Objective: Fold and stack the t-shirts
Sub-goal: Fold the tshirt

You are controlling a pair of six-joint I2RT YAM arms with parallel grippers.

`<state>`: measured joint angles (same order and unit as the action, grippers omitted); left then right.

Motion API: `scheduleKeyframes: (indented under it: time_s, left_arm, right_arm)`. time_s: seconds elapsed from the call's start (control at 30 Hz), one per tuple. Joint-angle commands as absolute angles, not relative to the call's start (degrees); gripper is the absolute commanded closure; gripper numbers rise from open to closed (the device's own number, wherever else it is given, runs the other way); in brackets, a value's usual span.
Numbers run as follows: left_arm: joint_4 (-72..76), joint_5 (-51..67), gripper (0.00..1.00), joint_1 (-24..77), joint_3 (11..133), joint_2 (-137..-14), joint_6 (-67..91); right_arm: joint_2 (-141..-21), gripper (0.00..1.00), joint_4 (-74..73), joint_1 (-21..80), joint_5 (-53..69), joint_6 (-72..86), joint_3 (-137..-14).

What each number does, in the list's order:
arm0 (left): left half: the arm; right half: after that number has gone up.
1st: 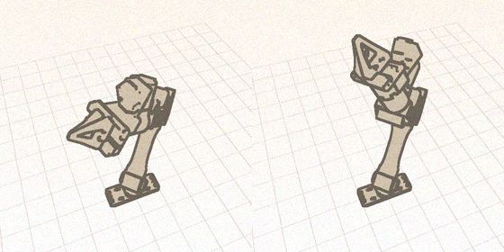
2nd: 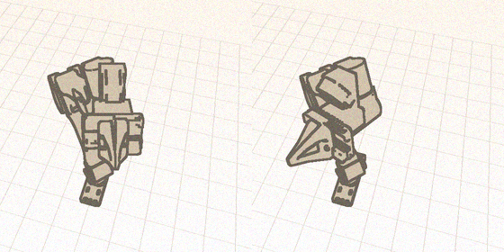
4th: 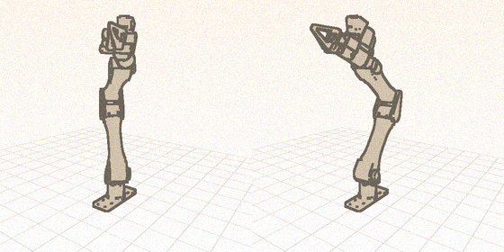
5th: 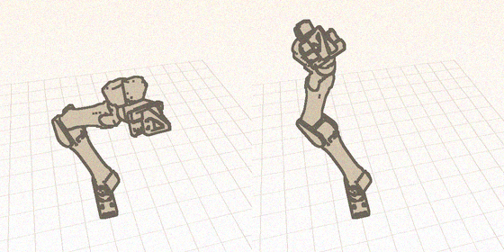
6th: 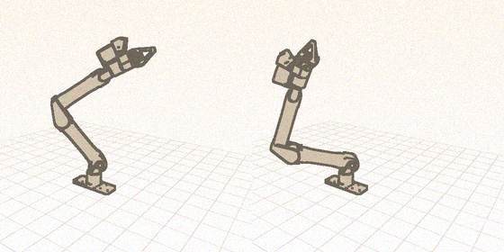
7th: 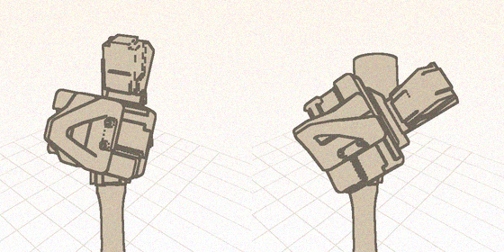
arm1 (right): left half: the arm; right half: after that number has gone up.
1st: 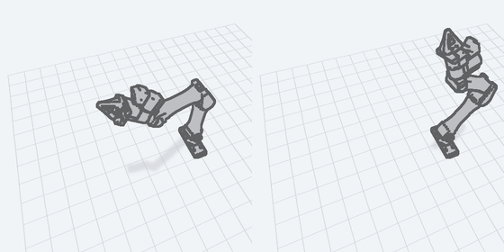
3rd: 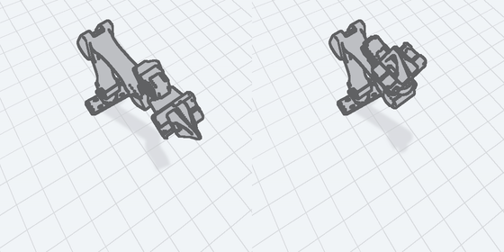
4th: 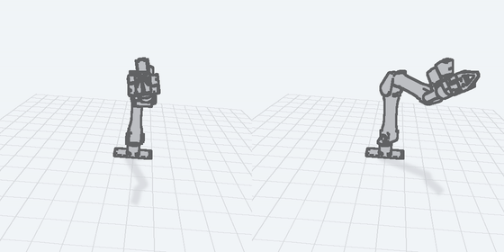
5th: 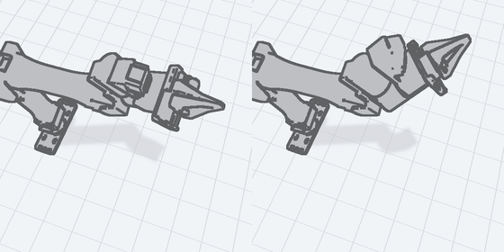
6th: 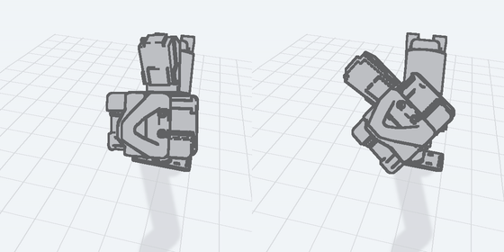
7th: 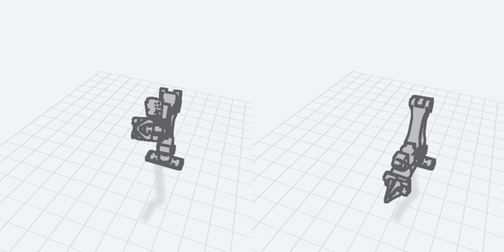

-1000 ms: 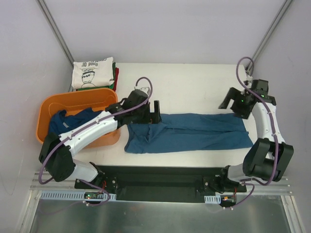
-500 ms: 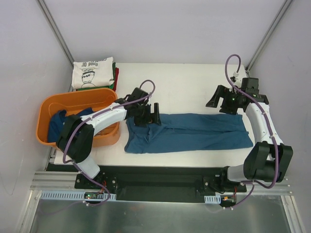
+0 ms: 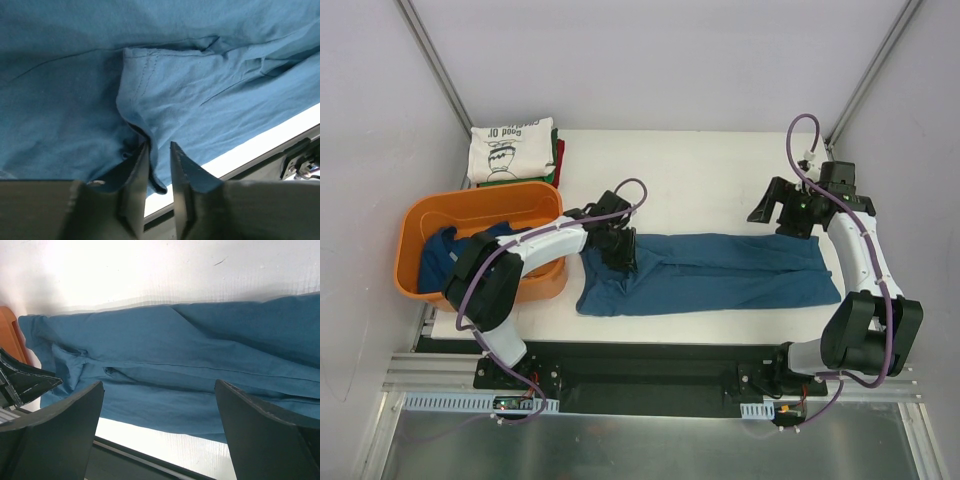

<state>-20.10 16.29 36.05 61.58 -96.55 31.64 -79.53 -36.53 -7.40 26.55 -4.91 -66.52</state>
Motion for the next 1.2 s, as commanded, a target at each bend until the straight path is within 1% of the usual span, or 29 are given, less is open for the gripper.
scheduleKeyframes:
  time_s: [0.0, 0.07, 0.13, 0.17, 0.2, 0.47, 0.73, 0.83, 0.87, 0.9, 0.97, 1.0, 1.17]
  left_arm:
    - [-22.2, 15.4, 0.81, 36.7, 61.9, -96.1, 29.8]
    - [-23.3, 14.6, 0.82, 37.1, 61.5, -95.9, 29.6]
    - [-23.7, 13.8, 0.88, 37.5, 61.4, -95.5, 29.3]
    - [-23.9, 13.6, 0.95, 38.0, 61.6, -95.5, 29.2]
    - [-24.1, 13.7, 1.0, 38.1, 61.9, -95.5, 29.2]
    - [-24.1, 18.1, 1.0, 41.7, 62.1, -94.3, 24.9]
    - [-24.1, 21.7, 1.0, 46.1, 58.2, -92.5, 21.4]
    - [-24.0, 22.4, 0.86, 47.6, 57.7, -91.8, 20.7]
    - [-24.1, 22.7, 0.77, 48.1, 57.5, -91.2, 20.5]
    - [-24.1, 23.1, 0.64, 48.2, 57.0, -91.0, 20.5]
    - [-24.1, 24.3, 0.52, 48.3, 56.3, -90.0, 20.7]
    - [-24.3, 25.1, 0.42, 48.3, 55.6, -89.4, 20.7]
    - [-24.6, 28.8, 0.2, 48.3, 54.2, -82.2, 20.6]
  right_arm:
    - [-78.0, 0.03, -37.3, -8.1, 26.3, -4.9, -66.7]
    - [-77.6, 0.03, -37.4, -8.2, 26.1, -4.9, -66.7]
    - [-77.3, 0.03, -37.3, -8.2, 26.1, -4.9, -66.6]
    - [-77.0, 0.03, -37.3, -8.2, 26.0, -4.8, -66.6]
    - [-76.8, 0.03, -37.3, -8.2, 26.0, -4.8, -66.5]
    - [-76.2, 0.03, -37.0, -8.2, 27.0, -4.7, -65.9]
    - [-75.4, 0.03, -36.9, -8.2, 26.5, -4.7, -65.4]
    - [-75.2, 0.03, -36.8, -8.2, 26.5, -4.7, -65.4]
    - [-75.1, 0.03, -36.8, -8.2, 26.5, -4.7, -65.4]
    - [-75.1, 0.03, -36.9, -8.2, 26.4, -4.7, -65.3]
    - [-74.9, 0.03, -37.0, -8.1, 26.3, -4.7, -65.4]
    - [-74.8, 0.03, -37.0, -8.2, 26.2, -4.7, -65.3]
    - [-74.0, 0.03, -37.1, -8.1, 26.1, -4.8, -65.4]
